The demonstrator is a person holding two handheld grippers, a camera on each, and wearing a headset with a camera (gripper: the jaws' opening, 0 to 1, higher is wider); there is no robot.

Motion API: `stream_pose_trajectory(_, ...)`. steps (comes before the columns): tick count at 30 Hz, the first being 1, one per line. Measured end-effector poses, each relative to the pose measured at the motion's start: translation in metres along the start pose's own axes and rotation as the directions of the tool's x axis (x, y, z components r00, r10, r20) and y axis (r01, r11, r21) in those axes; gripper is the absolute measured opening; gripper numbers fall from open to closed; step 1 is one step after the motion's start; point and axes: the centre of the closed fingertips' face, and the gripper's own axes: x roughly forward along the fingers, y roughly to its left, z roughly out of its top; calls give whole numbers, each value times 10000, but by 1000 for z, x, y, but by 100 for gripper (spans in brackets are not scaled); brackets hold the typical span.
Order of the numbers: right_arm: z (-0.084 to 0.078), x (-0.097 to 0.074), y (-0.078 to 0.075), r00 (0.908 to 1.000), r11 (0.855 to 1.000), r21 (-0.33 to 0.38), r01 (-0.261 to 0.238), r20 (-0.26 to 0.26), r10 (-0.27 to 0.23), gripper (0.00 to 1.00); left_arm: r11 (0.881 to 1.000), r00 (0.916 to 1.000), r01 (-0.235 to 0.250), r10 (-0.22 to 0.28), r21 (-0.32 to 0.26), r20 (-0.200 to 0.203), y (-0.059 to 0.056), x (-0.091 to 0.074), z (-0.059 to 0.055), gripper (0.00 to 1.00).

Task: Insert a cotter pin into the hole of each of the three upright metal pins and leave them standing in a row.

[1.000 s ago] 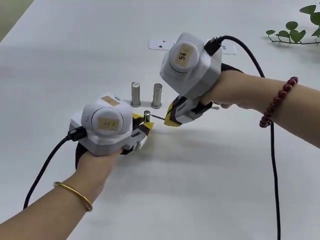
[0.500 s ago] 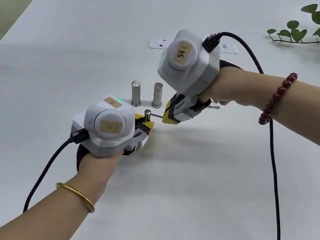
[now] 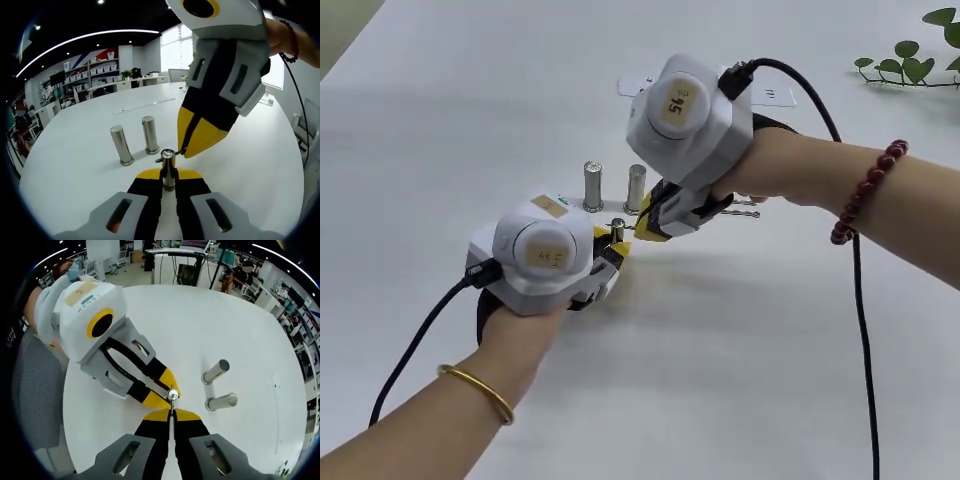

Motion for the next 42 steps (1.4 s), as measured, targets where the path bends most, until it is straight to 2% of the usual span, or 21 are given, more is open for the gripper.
stream_pose_trajectory(9,8,3,-2,9991,9999,-21,127,397,-126,0,9998,9998,-182,182,-14,12,0,0,0,6)
stream_pose_trajectory(11,10,2,-4,9981,9995,-78,319,528,-315,0,9997,9997,-241,241,-45,29,0,0,0,6)
stream_pose_trajectory(15,9,0,-5,9964,9994,270,196,819,-217,0,9995,9996,-296,296,-78,23,0,0,0,6)
stream_pose_trajectory(22,2,-8,-5,9963,9987,455,244,810,-281,0,9989,9991,-430,431,-201,47,1,0,0,6)
stream_pose_trajectory(28,-1,-7,-3,9966,9985,484,244,776,-281,0,9984,9988,-488,490,-300,42,1,0,0,6)
stream_pose_trajectory(36,3,-6,0,9949,9980,576,246,959,-300,0,9974,9981,-614,616,-382,44,1,0,-1,6)
stream_pose_trajectory(42,7,-3,-6,9937,9980,565,298,1062,-356,0,9969,9976,-689,691,-382,50,1,0,-1,6)
